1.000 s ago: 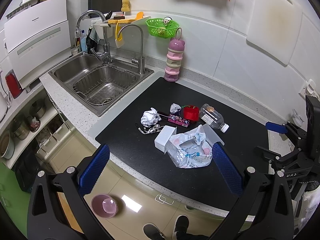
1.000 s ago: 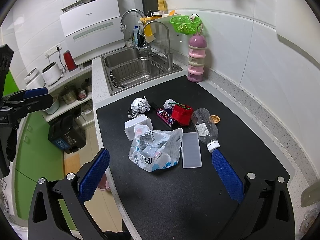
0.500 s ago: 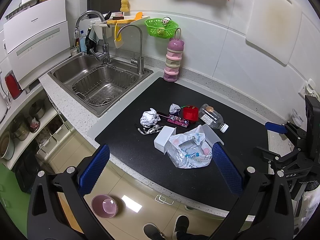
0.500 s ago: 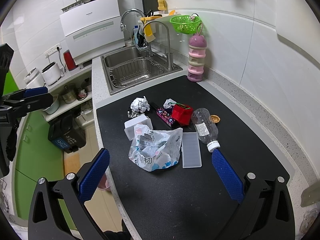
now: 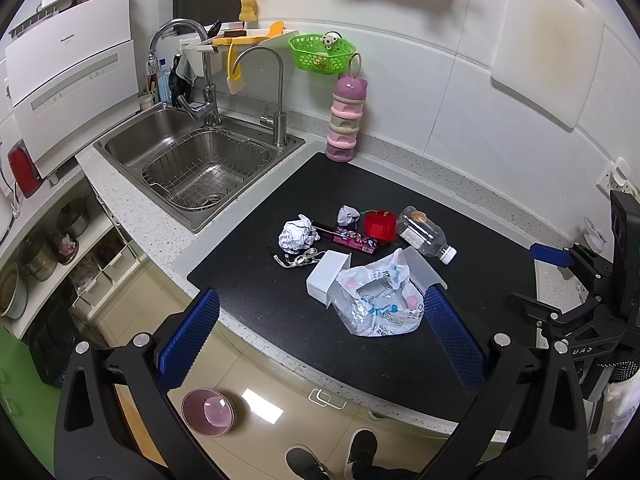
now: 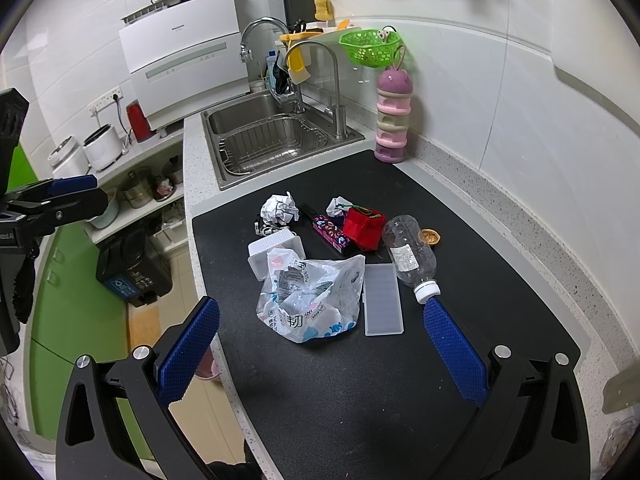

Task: Collect trash

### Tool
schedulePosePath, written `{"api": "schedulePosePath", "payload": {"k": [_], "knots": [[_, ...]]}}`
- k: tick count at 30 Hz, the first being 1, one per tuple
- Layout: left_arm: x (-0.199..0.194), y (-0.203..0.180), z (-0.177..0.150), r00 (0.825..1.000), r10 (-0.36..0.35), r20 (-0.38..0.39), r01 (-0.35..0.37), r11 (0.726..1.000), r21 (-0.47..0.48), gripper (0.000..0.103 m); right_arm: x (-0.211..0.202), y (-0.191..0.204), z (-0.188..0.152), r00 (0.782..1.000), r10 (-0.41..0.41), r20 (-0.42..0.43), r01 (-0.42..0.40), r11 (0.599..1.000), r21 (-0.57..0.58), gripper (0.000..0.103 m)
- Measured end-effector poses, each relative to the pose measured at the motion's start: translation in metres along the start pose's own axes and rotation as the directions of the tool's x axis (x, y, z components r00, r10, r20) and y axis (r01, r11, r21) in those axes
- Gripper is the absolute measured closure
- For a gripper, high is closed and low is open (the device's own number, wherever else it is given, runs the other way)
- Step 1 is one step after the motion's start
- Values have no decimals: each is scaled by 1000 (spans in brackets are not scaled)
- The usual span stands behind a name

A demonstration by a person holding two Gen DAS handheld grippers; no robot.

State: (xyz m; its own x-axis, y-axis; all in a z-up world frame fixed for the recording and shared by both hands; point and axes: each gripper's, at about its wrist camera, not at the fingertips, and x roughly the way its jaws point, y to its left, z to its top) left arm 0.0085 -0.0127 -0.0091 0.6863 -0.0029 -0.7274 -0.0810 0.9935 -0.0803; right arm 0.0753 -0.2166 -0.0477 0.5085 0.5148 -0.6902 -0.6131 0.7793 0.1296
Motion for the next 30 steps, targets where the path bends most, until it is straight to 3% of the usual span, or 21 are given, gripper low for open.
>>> {"api": "schedulePosePath", "payload": {"k": [14, 23, 30], "knots": [[35, 4, 3, 999, -12, -41, 12, 1000, 1, 3, 17, -6, -3, 999, 5, -33, -5, 1000, 13, 5], [104, 14, 1, 989, -8, -148, 13, 999, 34, 3, 33, -12, -1, 998, 11, -67, -10, 1000, 27, 5], [166, 21, -4, 968, -13, -250, 33, 997, 75, 3, 47, -20, 1, 995, 7, -99, -4, 999, 36, 5]]}}
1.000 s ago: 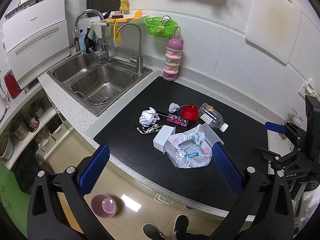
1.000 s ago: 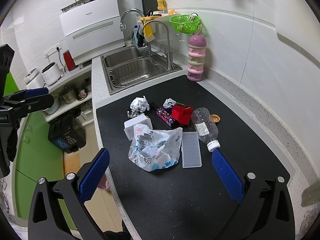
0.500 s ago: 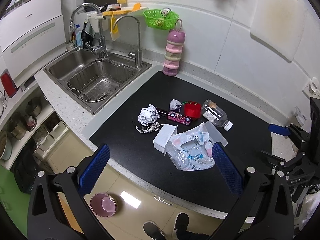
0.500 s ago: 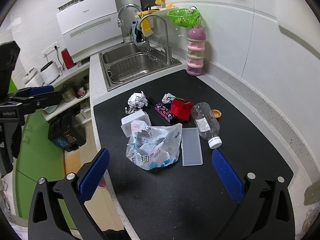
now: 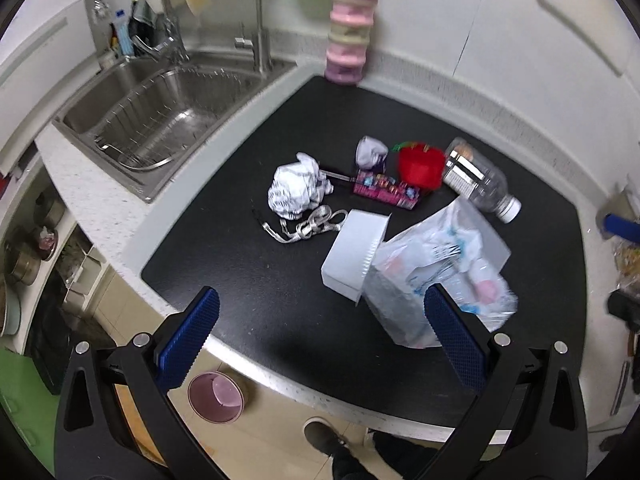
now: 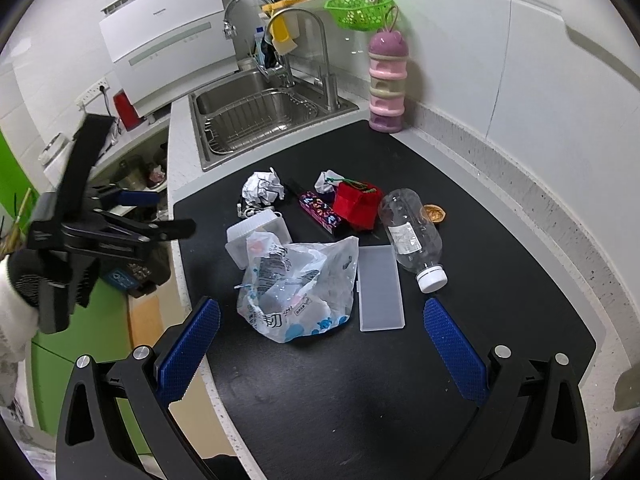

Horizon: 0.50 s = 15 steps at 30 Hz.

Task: Collect trash
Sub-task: 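Reach the left tool to the white box and plastic bag and grasp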

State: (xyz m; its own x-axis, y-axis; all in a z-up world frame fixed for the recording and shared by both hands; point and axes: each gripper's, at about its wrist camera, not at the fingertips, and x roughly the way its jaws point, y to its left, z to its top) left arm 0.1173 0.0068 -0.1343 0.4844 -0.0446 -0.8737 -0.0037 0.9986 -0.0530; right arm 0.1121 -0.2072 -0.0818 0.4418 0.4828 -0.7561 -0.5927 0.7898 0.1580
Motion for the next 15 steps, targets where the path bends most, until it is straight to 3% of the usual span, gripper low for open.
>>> {"api": "schedulePosePath", "payload": {"k": [10, 11, 13, 15], "knots": [[63, 5, 8, 991, -77, -108, 84, 994, 65, 4, 20, -11, 2, 999, -7, -45, 8, 1000, 24, 5], [67, 5, 8, 990, -83, -116, 92, 993, 71, 6, 21, -13, 2, 999, -8, -49, 9, 1000, 26, 5], [79, 7, 8, 984, -99, -149, 111, 991, 71, 25, 24, -14, 3, 998, -10, -54, 11, 999, 30, 5], [86, 7, 8, 980, -114, -164, 129, 989, 79, 33, 27, -17, 3, 998, -11, -62, 13, 999, 37, 5]]}}
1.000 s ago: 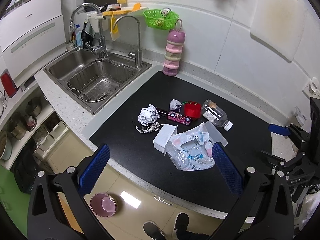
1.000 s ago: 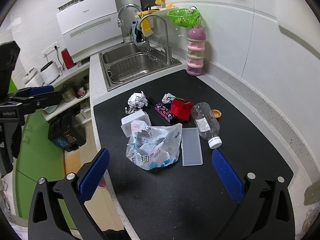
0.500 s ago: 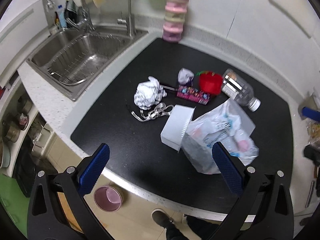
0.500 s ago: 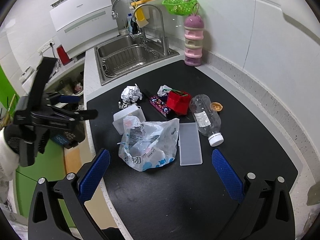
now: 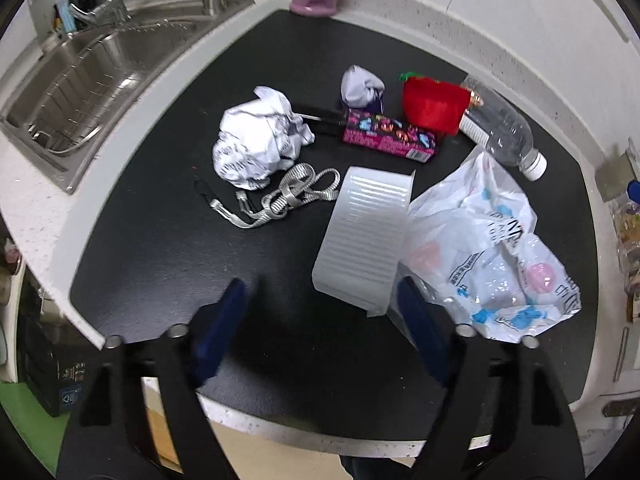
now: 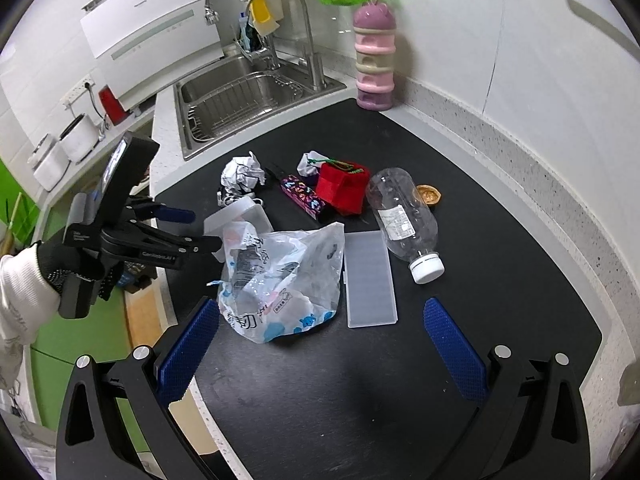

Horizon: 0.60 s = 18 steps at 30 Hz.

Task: Collect trash
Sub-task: 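Reach the left tool to the white box and plastic bag and grasp, then lift the white box with the left tool while the right tool reaches the clear plastic case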

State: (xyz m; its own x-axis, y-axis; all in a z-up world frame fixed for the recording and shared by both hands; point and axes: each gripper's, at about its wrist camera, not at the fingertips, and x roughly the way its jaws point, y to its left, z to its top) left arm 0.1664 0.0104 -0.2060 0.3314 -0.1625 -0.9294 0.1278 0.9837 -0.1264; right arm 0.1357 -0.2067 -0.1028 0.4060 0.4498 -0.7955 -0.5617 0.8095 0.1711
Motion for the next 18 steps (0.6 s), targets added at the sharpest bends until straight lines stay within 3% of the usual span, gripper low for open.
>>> {"api": "schedulePosePath", "payload": {"k": [6, 14, 16, 18], "knots": [[7, -5, 3, 999, -40, -6, 41, 999, 26, 70, 8, -3, 1, 1000, 0, -16, 0, 1000, 12, 5], [-7, -2, 7, 997, -55, 44, 56, 998, -15, 77, 17, 4, 6, 1000, 18, -21, -18, 1000, 4, 5], [-12, -1, 7, 998, -46, 54, 47, 999, -24, 89, 20, 6, 7, 999, 24, -23, -24, 1000, 0, 5], [-18, 0, 8, 997, -34, 67, 37, 999, -37, 93, 23, 9, 8, 999, 31, -28, -31, 1000, -4, 5]]}}
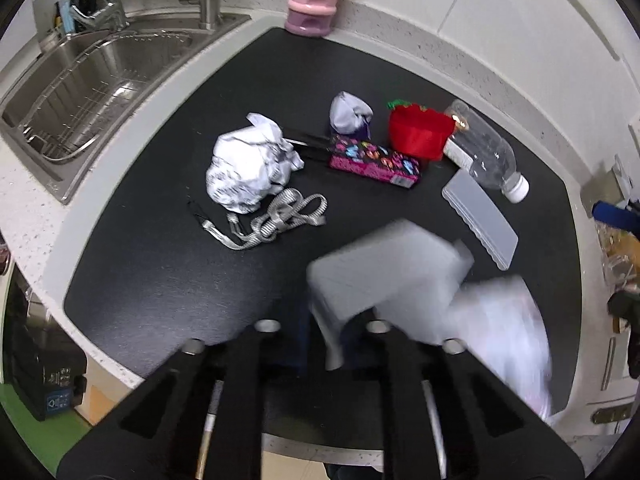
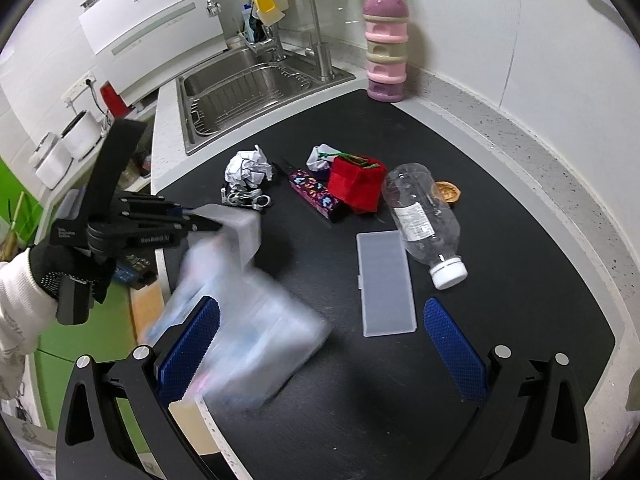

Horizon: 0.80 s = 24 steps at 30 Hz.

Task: Collect trash
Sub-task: 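Lift the white box with the left tool while the right tool reaches the clear plastic case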

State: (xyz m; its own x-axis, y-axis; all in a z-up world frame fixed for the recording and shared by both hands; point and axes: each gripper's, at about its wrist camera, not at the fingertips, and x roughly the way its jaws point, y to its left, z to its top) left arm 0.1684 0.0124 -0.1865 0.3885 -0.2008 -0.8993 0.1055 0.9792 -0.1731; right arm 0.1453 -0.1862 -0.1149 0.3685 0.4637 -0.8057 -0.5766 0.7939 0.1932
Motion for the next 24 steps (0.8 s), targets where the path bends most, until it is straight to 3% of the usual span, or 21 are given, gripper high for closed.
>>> {"api": "schedulePosePath", "payload": {"k": [13, 18, 24], "knots": [[-11, 1, -3, 1000, -5, 28, 7, 998, -59, 100, 18, 24, -9, 998, 38, -44, -39, 999, -23, 5], [-31, -3, 1, 998, 8, 55, -5, 998, -56, 100, 12, 8, -6, 1000, -3, -14, 3, 1000, 16, 5], [-52, -7, 2, 996, 20, 84, -15, 998, -63, 100, 27, -17, -6, 995, -91, -42, 92, 995, 34, 5]]}}
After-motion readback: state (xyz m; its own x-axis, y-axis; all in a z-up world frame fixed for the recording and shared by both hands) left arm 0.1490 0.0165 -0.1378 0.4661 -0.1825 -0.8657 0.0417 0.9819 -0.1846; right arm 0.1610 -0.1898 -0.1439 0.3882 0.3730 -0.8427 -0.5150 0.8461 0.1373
